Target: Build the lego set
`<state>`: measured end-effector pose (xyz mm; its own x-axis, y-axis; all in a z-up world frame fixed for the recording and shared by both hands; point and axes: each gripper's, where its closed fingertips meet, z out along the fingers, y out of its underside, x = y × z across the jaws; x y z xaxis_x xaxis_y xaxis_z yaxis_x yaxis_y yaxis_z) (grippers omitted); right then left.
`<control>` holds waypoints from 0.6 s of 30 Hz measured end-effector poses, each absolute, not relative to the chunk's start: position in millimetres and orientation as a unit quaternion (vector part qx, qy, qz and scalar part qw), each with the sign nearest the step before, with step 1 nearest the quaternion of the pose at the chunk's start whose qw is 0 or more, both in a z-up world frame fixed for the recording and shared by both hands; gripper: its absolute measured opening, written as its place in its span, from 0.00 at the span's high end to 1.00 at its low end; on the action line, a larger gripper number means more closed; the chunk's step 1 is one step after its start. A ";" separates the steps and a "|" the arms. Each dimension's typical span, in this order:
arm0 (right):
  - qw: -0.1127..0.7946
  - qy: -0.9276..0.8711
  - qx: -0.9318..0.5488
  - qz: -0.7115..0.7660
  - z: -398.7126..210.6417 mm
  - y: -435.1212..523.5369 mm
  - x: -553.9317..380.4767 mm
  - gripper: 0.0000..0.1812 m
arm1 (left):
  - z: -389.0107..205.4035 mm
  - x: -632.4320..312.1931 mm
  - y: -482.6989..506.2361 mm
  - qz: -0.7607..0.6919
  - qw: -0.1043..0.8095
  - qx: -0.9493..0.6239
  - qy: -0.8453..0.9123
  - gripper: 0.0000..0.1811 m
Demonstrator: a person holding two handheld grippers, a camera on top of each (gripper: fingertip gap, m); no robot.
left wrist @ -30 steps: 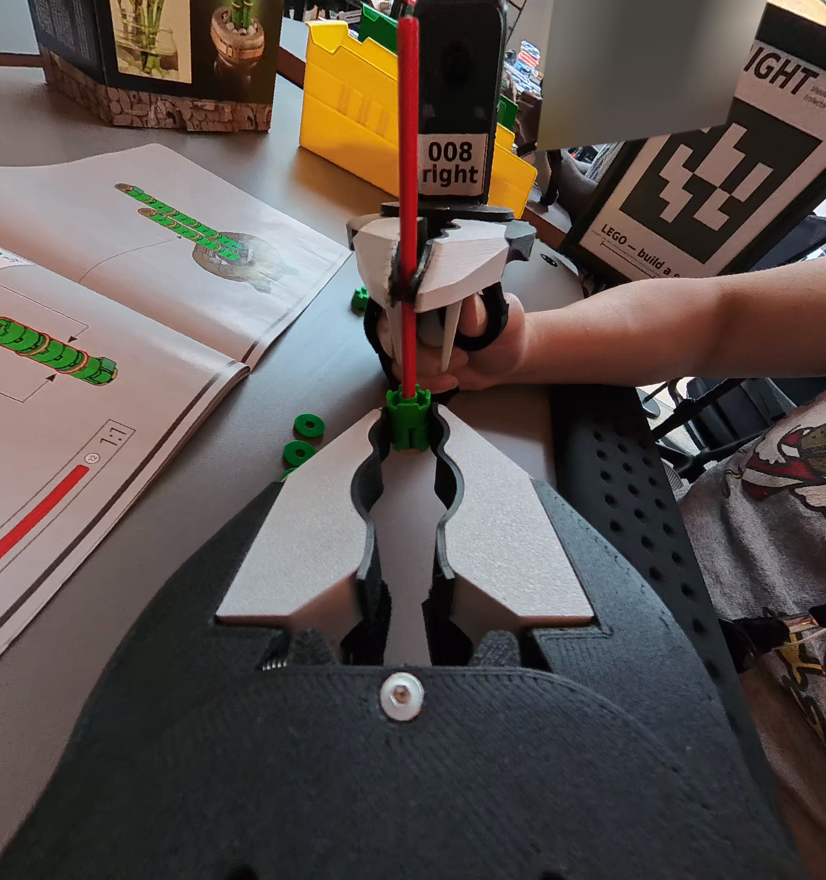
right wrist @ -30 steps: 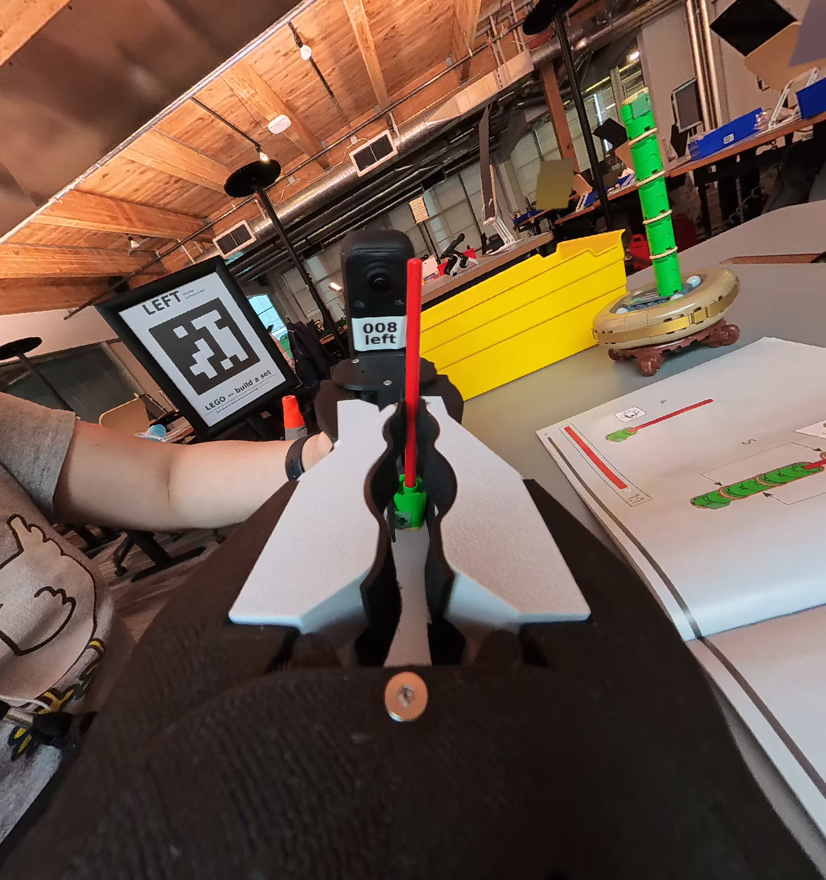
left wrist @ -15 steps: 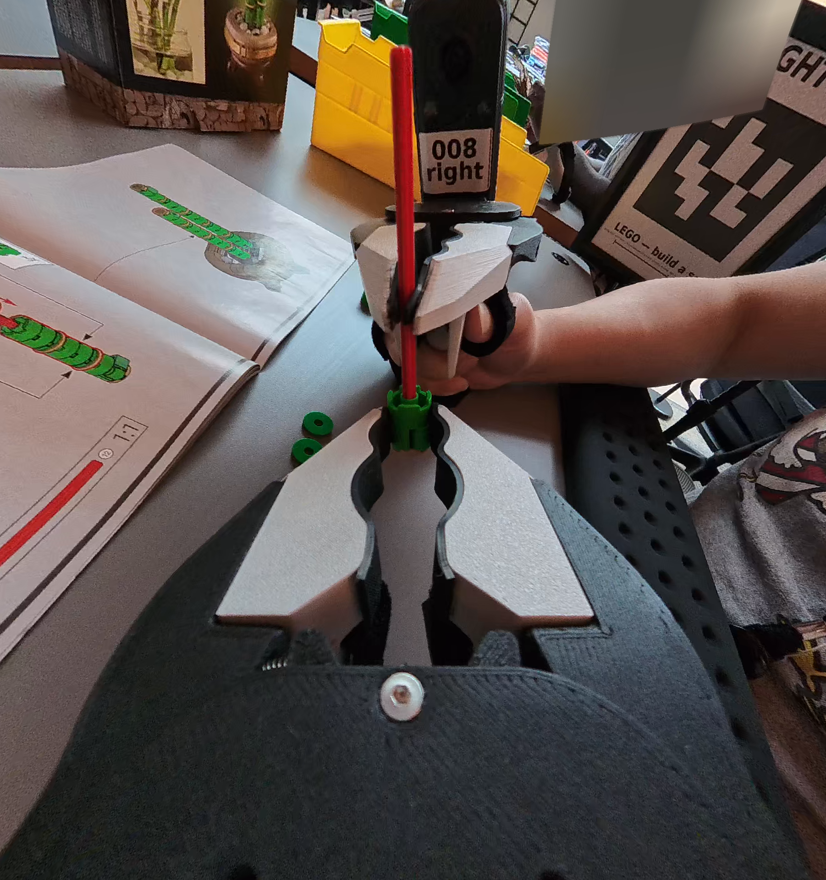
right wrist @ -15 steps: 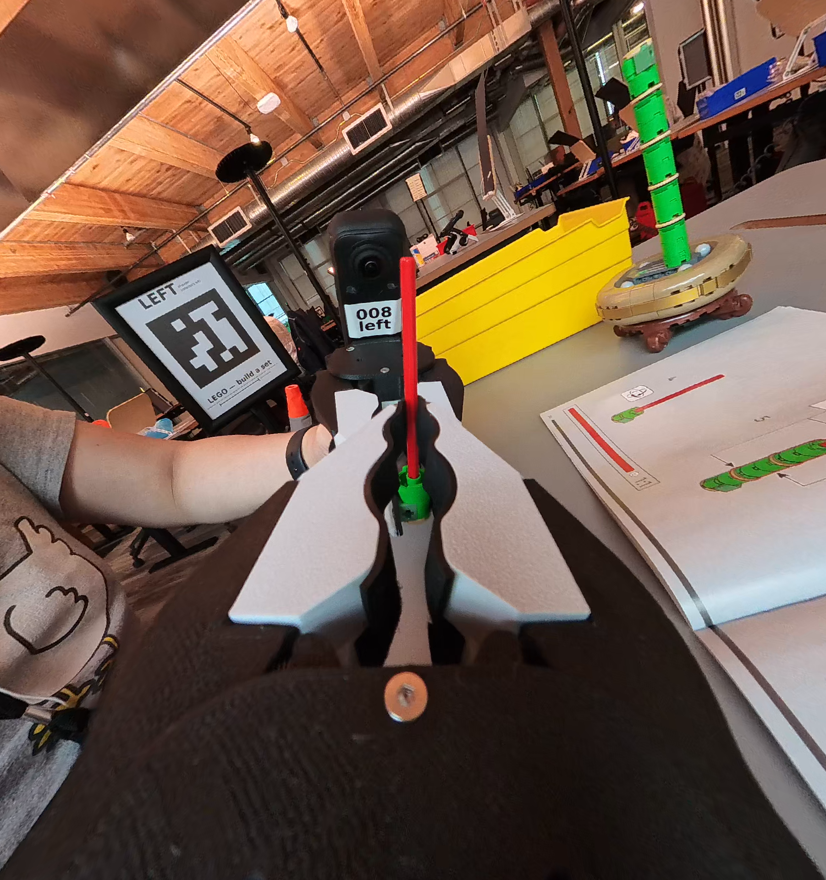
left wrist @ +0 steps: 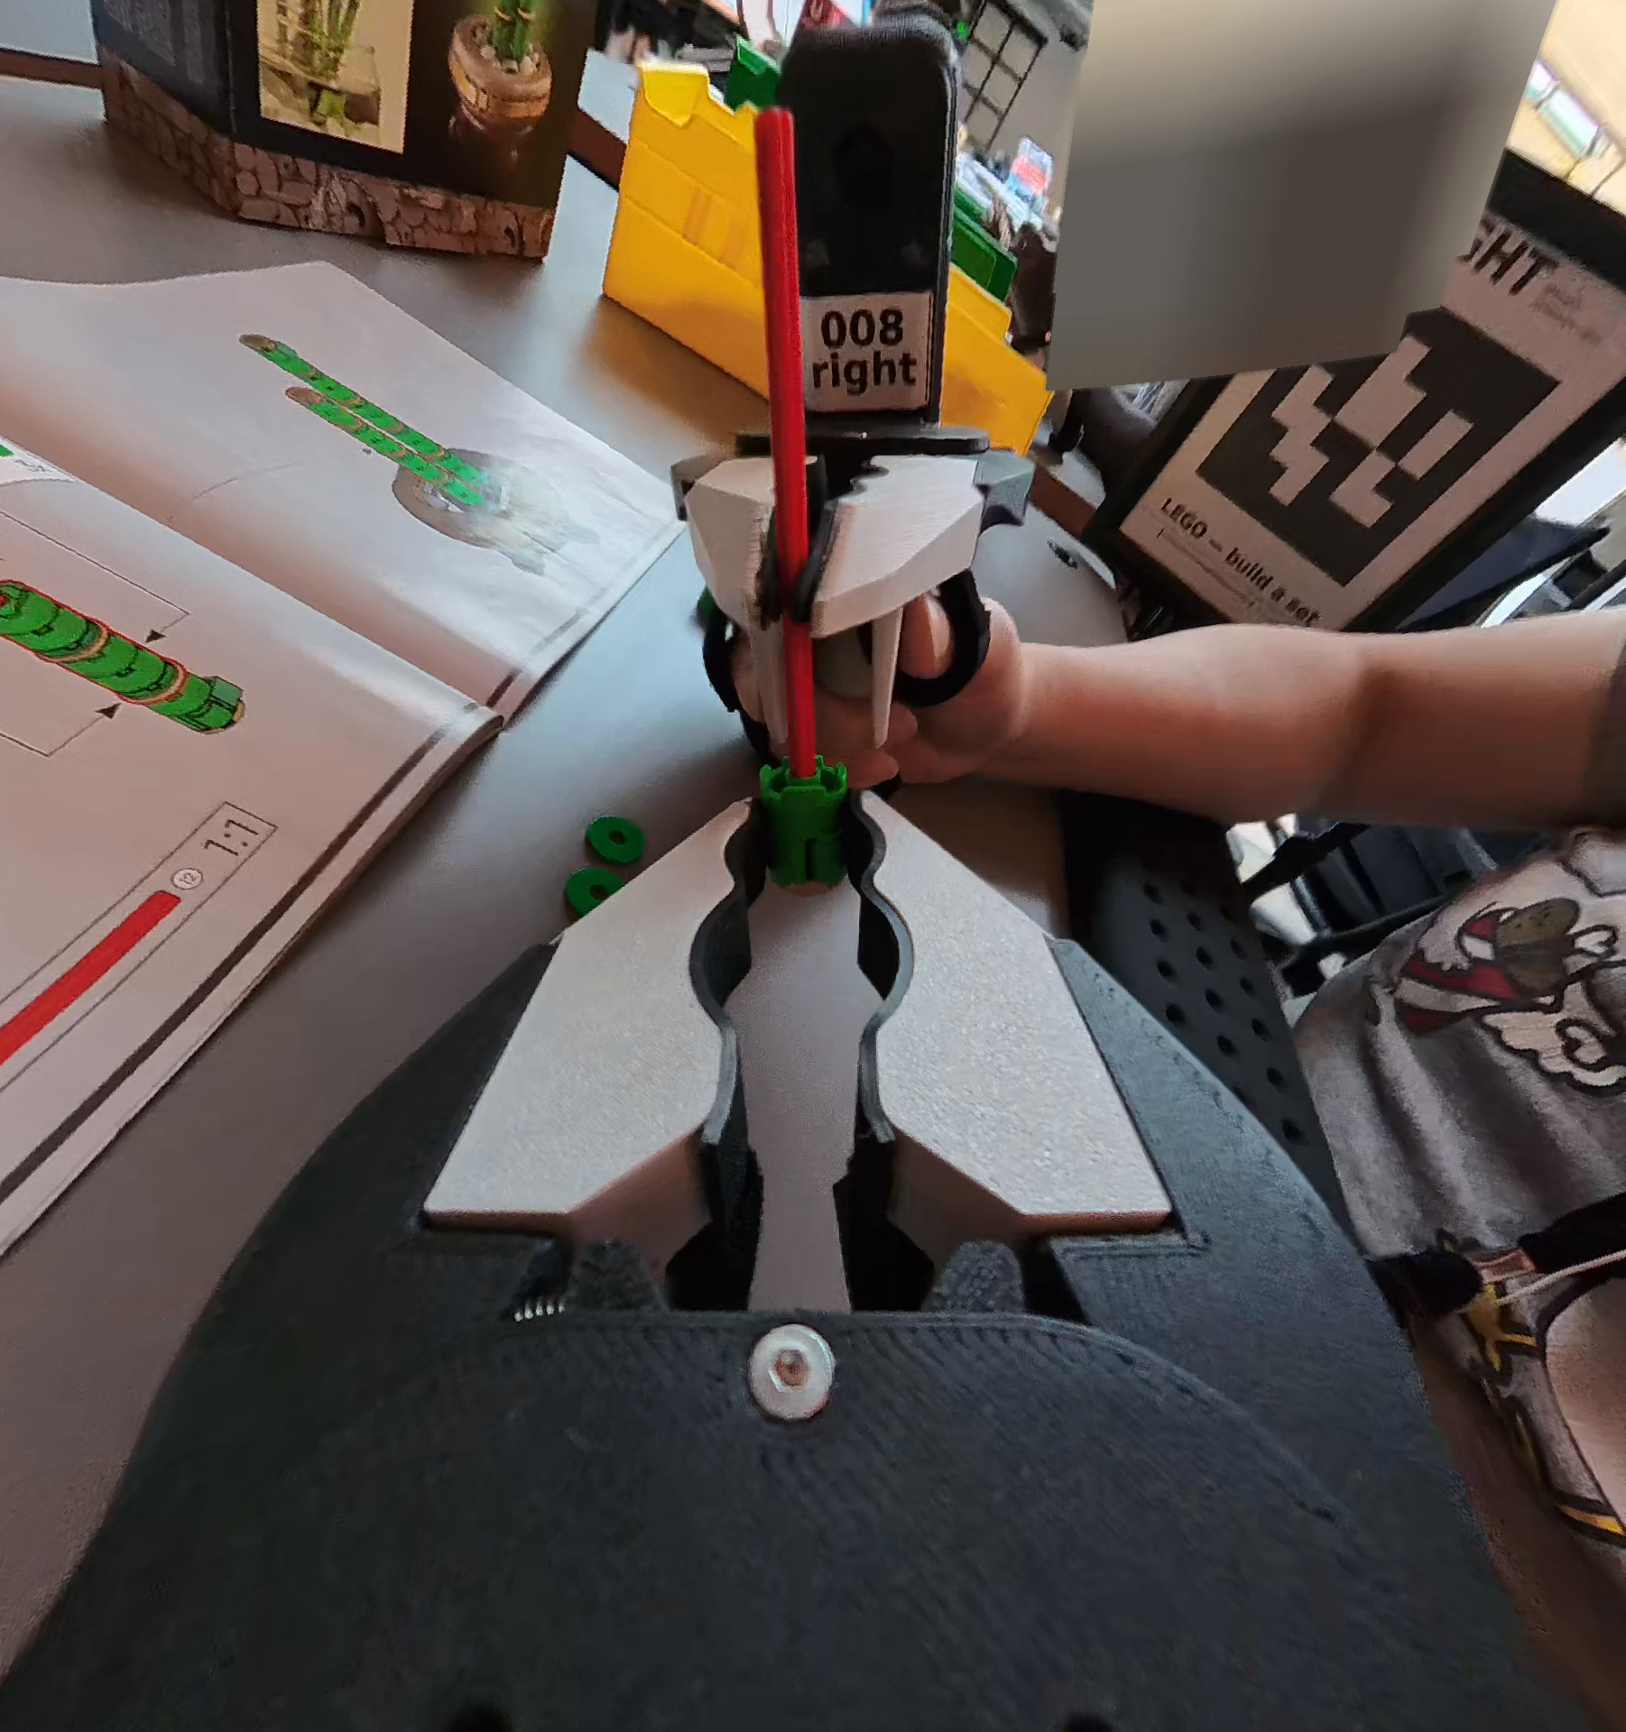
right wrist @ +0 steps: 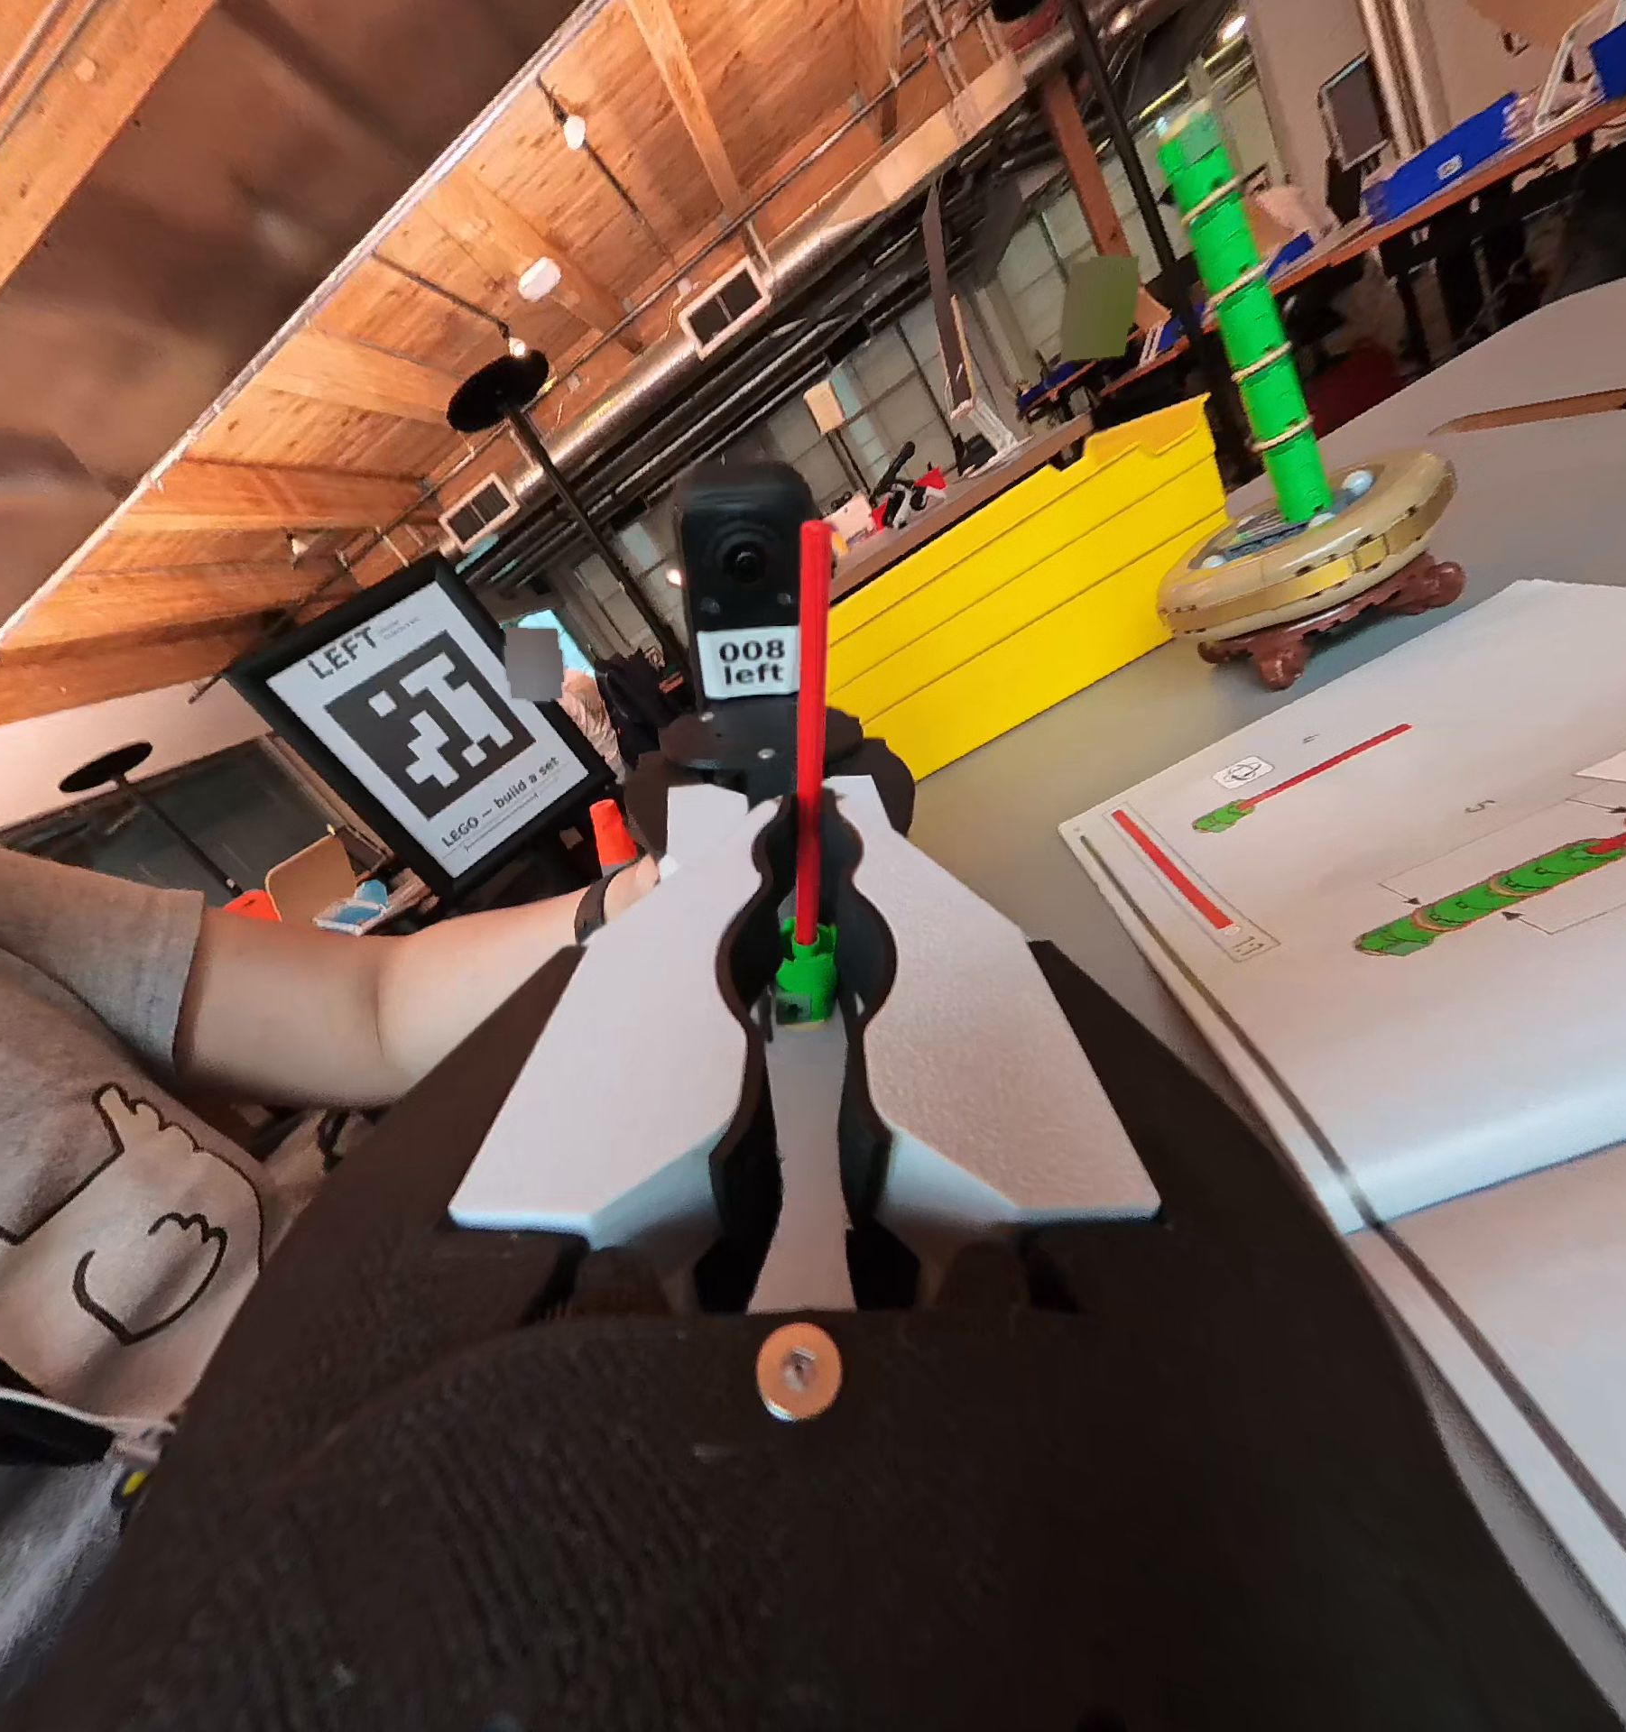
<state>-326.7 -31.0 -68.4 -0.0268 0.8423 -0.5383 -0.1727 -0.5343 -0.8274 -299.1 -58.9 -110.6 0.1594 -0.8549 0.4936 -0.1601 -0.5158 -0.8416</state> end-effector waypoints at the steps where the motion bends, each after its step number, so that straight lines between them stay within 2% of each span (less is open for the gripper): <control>1: 0.386 -0.276 -0.580 0.662 -66.9 -27.6 -324.3 0.98 | -106.9 -300.3 -56.9 -0.544 0.328 -0.684 0.357 0.89; 4: 0.372 -0.212 -0.581 0.692 -61.9 -11.6 -314.4 0.98 | -101.6 -303.2 -56.0 -0.530 0.349 -0.677 0.373 0.80; 7: 0.328 -0.148 -0.586 0.726 -63.3 -0.2 -307.2 0.99 | -114.1 -306.2 -50.0 -0.397 0.413 -0.687 0.447 0.75; 10: 0.284 -0.128 -0.592 0.743 -67.9 -2.4 -309.1 0.99 | -115.0 -309.5 -39.0 -0.234 0.501 -0.664 0.503 0.80; 12: 0.250 -0.145 -0.605 0.742 -74.2 -11.0 -316.5 0.99 | -117.9 -309.1 -36.8 -0.164 0.522 -0.647 0.530 0.79; 15: 0.211 -0.162 -0.619 0.739 -81.8 -20.5 -325.4 0.99 | -119.9 -302.7 -41.9 -0.121 0.532 -0.619 0.565 0.80; 18: 0.204 -0.172 -0.627 0.732 -85.4 -21.9 -326.2 0.99 | -123.5 -299.4 -47.2 -0.102 0.532 -0.601 0.588 0.85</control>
